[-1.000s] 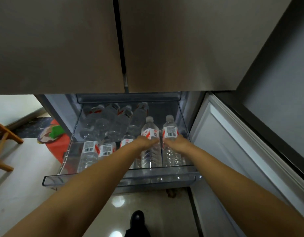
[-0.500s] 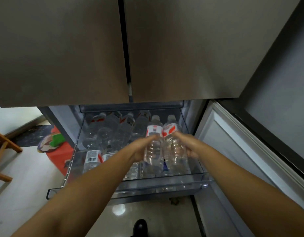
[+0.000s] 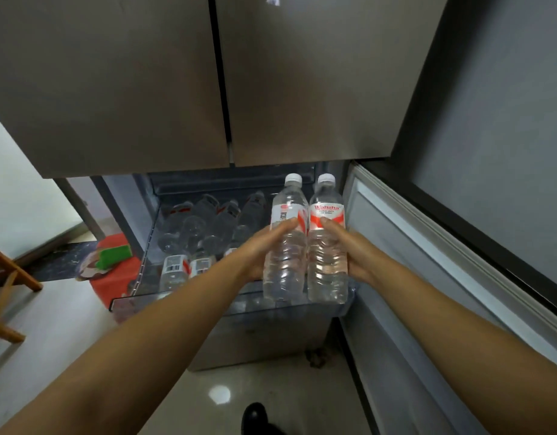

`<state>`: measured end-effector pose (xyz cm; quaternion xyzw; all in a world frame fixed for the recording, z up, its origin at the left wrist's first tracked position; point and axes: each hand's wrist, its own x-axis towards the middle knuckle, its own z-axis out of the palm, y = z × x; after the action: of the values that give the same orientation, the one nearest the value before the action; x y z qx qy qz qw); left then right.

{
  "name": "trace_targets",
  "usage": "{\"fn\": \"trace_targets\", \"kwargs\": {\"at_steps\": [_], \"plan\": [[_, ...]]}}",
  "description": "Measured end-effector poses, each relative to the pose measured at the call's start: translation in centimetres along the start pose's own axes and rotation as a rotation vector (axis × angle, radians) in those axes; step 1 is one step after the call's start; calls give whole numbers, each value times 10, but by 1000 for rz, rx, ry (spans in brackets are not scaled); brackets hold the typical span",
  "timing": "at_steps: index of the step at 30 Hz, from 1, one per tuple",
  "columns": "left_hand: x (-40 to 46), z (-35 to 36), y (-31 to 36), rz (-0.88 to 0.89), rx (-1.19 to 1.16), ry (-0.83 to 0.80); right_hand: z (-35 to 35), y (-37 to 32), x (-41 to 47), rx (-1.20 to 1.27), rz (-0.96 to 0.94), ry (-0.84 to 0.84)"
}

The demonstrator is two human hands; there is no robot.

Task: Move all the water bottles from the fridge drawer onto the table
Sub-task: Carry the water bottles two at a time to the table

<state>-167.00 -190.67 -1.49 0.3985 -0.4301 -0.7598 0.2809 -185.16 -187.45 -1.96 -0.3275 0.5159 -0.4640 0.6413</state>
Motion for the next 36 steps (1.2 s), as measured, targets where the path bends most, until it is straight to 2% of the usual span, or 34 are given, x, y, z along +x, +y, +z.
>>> {"fn": "trace_targets", "kwargs": {"at_steps": [4, 7, 16, 24, 30, 36], "plan": [[-8, 24, -13, 116, 231, 85, -11, 17, -31, -70, -160, 144], [-8, 38, -21, 144, 353, 47, -21, 29, -55, -92, -224, 272], [-26, 40, -71, 87, 614, -122, -16, 94, -139, -165, -175, 666], [-61, 58, -130, 48, 768, -359, 17, 178, -231, -88, -109, 949], [-104, 111, -184, 3, 904, -688, 23, 233, -330, -50, -87, 1195], [-158, 174, -245, 21, 1031, -884, 27, 289, -435, 74, -80, 1471]]}}
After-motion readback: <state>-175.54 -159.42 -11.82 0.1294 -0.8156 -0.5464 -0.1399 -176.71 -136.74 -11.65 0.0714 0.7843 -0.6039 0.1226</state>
